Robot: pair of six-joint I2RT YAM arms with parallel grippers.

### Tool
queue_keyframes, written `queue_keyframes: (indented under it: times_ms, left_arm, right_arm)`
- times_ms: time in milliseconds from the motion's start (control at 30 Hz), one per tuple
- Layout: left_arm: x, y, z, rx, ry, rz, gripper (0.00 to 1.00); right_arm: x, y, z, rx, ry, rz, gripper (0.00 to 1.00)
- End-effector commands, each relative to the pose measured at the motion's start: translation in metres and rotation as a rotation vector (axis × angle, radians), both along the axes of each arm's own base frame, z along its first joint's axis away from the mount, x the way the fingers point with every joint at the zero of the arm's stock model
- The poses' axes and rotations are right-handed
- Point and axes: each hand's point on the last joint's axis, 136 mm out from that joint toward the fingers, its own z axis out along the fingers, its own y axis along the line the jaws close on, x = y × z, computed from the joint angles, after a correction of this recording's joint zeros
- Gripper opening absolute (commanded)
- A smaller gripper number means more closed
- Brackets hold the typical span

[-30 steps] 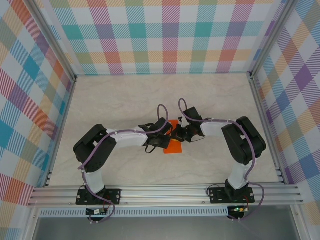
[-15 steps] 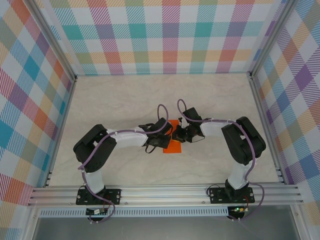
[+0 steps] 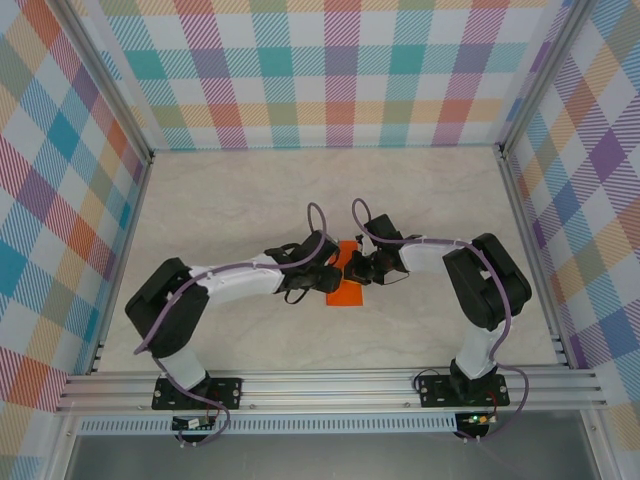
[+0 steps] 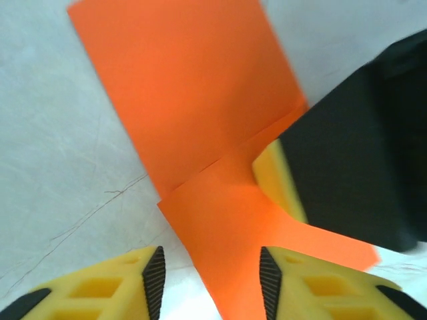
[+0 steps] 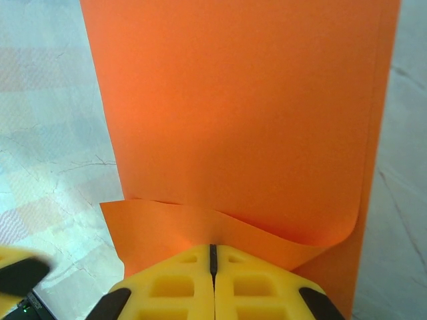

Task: Fold a paper plane with a square sheet of paper (fold left side to right side)
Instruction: Fold the triangle a second time at the center of the table.

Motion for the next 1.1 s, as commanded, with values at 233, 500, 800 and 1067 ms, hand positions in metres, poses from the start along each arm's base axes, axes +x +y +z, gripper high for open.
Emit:
queue_keyframes:
  times_ms: [233, 500, 800, 1067]
  left_arm:
    - [-0.045, -0.032, 0.028, -0.263, 0.112, -0.221, 0.42]
    - [-0.045, -0.042, -0.003, -0.241, 0.198, -0.241, 0.37]
    - [-0.04, -0.032, -0.028, -0.19, 0.219, -0.194, 0.33]
    - [-0.043, -0.023, -0.041, -0.177, 0.241, -0.173, 0.31]
  right_arm:
    - [-0.019, -0.025, -0.029, -0.131, 0.08, -0.014, 0.06]
    - [-0.018, -0.024, -0.027, -0.13, 0.079, -0.011, 0.06]
    - [-0.018, -0.025, -0.025, -0.137, 0.075, -0.009, 0.06]
    - [-0.018, -0.026, -0.024, -0.145, 0.073, -0.005, 0.06]
